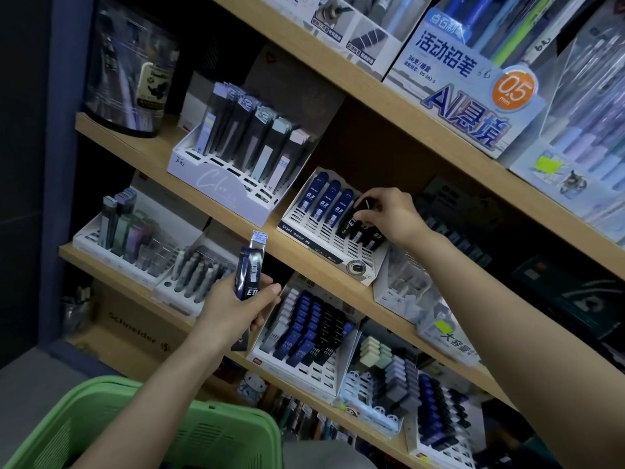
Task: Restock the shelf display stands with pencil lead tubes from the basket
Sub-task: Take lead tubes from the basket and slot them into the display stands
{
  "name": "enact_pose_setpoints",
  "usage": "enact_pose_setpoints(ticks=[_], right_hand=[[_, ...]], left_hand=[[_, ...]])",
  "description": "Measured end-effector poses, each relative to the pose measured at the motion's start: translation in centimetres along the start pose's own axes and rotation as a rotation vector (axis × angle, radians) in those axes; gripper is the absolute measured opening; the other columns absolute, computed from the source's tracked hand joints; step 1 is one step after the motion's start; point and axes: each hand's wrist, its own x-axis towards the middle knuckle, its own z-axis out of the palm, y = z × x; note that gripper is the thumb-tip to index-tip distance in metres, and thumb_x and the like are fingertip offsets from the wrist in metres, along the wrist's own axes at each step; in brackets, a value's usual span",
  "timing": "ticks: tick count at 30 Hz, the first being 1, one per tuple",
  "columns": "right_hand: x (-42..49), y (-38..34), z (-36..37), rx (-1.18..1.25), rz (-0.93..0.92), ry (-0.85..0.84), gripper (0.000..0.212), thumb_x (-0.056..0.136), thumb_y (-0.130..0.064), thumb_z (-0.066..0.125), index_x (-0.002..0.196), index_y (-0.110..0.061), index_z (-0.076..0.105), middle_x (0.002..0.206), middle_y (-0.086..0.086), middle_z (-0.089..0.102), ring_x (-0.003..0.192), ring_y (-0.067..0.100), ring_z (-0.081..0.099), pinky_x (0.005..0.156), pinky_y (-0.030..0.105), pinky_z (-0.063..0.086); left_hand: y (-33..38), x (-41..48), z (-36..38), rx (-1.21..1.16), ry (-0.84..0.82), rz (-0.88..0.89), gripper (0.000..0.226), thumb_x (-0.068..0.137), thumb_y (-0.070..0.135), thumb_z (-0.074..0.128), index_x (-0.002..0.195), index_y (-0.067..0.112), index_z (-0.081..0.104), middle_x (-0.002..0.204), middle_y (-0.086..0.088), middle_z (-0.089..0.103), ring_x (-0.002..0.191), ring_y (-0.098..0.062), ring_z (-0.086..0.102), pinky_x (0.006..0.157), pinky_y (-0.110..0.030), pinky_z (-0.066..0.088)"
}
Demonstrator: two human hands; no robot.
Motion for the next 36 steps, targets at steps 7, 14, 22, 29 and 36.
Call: enact_pose_setpoints(ticks=[7, 14, 22, 29, 36], right_hand=[[0.6, 0.2, 0.2, -0.032, 0.026, 0.013, 0.013, 0.088, -0.013, 0.065, 0.098, -0.019, 0.061, 0.096, 0.009, 0.065, 0.082, 0.018, 0.064, 0.072, 0.027, 0.052], [0.4, 0.3, -0.1, 0.067, 0.053, -0.027, 0.009, 0.088, -0.010, 0.064, 0.091, -0.018, 0.062, 0.094, 0.010, 0.067, 0.080, 0.018, 0.067, 0.078, 0.029, 0.057], [0.5, 0.5, -0.2, -0.001, 0.030, -0.063, 0.010, 0.088, -0.011, 0.064, 0.095, -0.018, 0.061, 0.095, 0.006, 0.065, 0.084, 0.016, 0.066, 0.081, 0.035, 0.057], [0.3, 0.2, 0.4, -0.042, -0.018, -0.089, 0.016, 0.087, -0.011, 0.066, 0.099, -0.020, 0.059, 0.097, 0.008, 0.065, 0.079, 0.013, 0.063, 0.079, 0.030, 0.056], [-0.9, 0.7, 0.6, 0.028, -0.090, 0.182, 0.031, 0.082, -0.015, 0.073, 0.105, -0.018, 0.053, 0.098, -0.003, 0.053, 0.077, 0.003, 0.054, 0.067, 0.010, 0.044]], left_hand=[[0.0, 0.0, -0.2, 0.006, 0.000, -0.006, 0.009, 0.086, 0.015, 0.067, 0.093, 0.014, 0.062, 0.069, 0.006, 0.071, 0.045, -0.005, 0.052, 0.050, -0.020, 0.046], [0.1, 0.0, -0.2, -0.014, 0.003, -0.017, 0.011, 0.086, 0.015, 0.067, 0.095, 0.013, 0.062, 0.068, 0.004, 0.071, 0.045, -0.006, 0.051, 0.049, -0.021, 0.046], [-0.1, 0.1, -0.2, 0.001, -0.002, -0.018, 0.011, 0.086, 0.016, 0.067, 0.096, 0.014, 0.062, 0.068, 0.005, 0.071, 0.045, -0.006, 0.052, 0.050, -0.022, 0.046], [-0.1, 0.1, -0.2, 0.003, -0.006, -0.021, 0.011, 0.086, 0.015, 0.067, 0.096, 0.014, 0.062, 0.072, 0.001, 0.070, 0.046, -0.005, 0.052, 0.051, -0.022, 0.046], [0.0, 0.0, -0.2, 0.001, -0.007, -0.013, 0.011, 0.086, 0.016, 0.067, 0.096, 0.013, 0.062, 0.074, 0.001, 0.071, 0.050, -0.011, 0.052, 0.054, -0.024, 0.045]])
